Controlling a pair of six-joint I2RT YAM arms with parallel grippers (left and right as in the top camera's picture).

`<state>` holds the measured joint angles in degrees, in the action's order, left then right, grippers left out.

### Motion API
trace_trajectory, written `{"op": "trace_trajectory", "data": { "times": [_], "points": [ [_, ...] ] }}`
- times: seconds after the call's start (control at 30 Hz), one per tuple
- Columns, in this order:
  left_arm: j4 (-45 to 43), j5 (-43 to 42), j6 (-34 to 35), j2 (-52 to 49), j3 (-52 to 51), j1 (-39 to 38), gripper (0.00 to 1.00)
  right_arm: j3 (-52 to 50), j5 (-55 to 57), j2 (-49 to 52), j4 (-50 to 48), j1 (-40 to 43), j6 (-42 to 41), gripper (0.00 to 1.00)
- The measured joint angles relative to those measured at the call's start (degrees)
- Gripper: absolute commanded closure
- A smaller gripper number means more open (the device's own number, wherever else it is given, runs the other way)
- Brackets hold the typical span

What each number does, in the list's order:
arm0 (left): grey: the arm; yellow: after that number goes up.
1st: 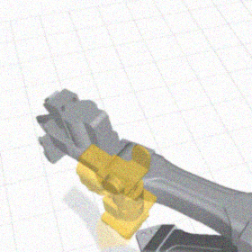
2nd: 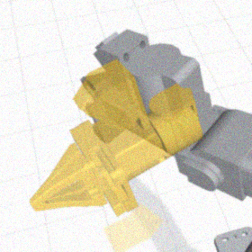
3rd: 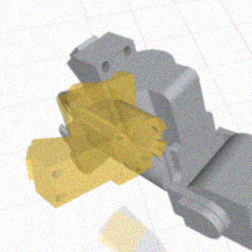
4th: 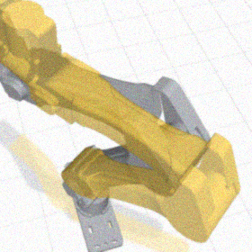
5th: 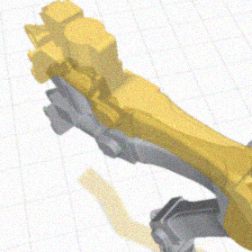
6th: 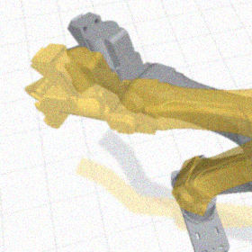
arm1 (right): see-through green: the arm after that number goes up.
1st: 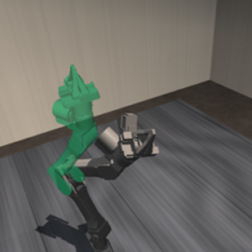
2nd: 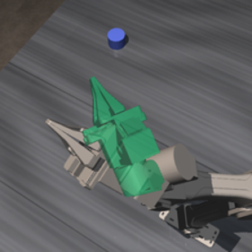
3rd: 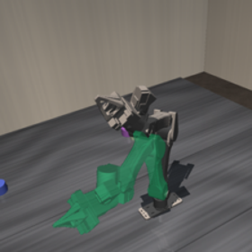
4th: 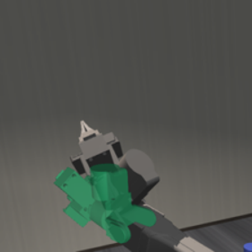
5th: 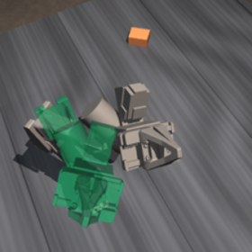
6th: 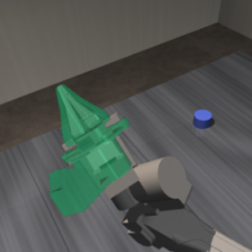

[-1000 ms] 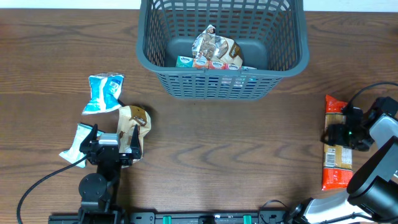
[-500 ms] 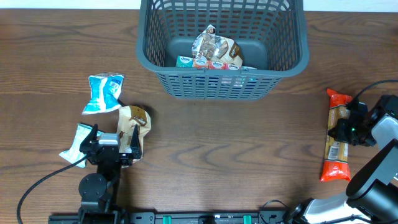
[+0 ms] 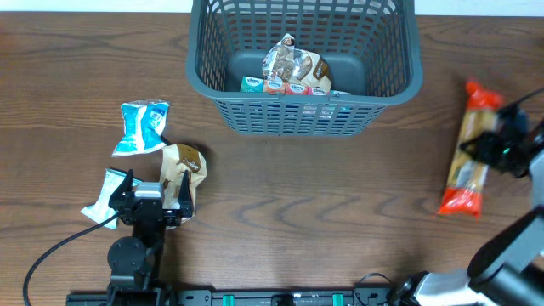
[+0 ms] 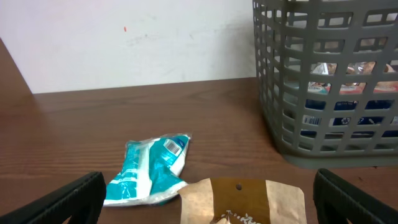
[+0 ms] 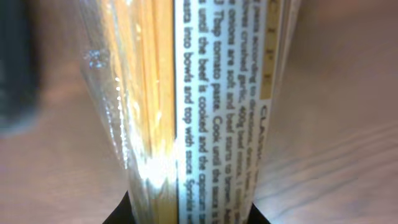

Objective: Pack container
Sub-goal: 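Lift the pasta bag with the right gripper and place it in the basket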

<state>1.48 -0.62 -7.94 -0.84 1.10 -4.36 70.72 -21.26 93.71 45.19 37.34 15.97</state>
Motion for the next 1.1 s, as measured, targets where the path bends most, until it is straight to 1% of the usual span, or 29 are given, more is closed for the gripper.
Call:
{"op": "trace_trajectory", "data": {
  "times": [0.13, 0.3, 0.4, 0.5, 0.67, 0.77, 0.93, 1.1],
  "points": [
    [0.02, 0.00, 0.00, 0.00, 0.00, 0.00, 0.01, 7.17, -1.40, -7.17, -0.11, -1.36, -0.37, 0.99],
    [0.02, 0.00, 0.00, 0.00, 0.00, 0.00, 0.01, 13.88, -4.07, -15.67, -2.93, -6.32, -0.33, 0.99],
    [0.00, 0.00, 0.00, 0.00, 0.00, 0.00, 0.01, 16.92, -5.40, -18.36, -6.14, -10.32, -0.31, 0.99],
    [0.00, 0.00, 0.00, 0.00, 0.00, 0.00, 0.01, 20.55, -6.19, -18.78, -7.89, -14.27, -0.35, 0.99],
    [0.00, 0.00, 0.00, 0.00, 0.00, 0.00, 0.01, 27.63, -6.36, -16.22, -9.51, -20.48, -0.37, 0.99],
    [0.00, 0.00, 0.00, 0.00, 0.00, 0.00, 0.01, 34.36, -6.43, -11.96, -9.25, -24.68, -0.17, 0.99],
    [0.00, 0.00, 0.00, 0.00, 0.00, 0.00, 0.01, 44.89, -6.99, -3.80, -5.77, -32.79, 2.45, 0.99],
    [0.02, -0.02, 0.00, 0.00, 0.00, 0.00, 0.01, 50.82, -7.15, 2.99, -5.22, -41.13, 5.66, 0.99]
  ]
}}
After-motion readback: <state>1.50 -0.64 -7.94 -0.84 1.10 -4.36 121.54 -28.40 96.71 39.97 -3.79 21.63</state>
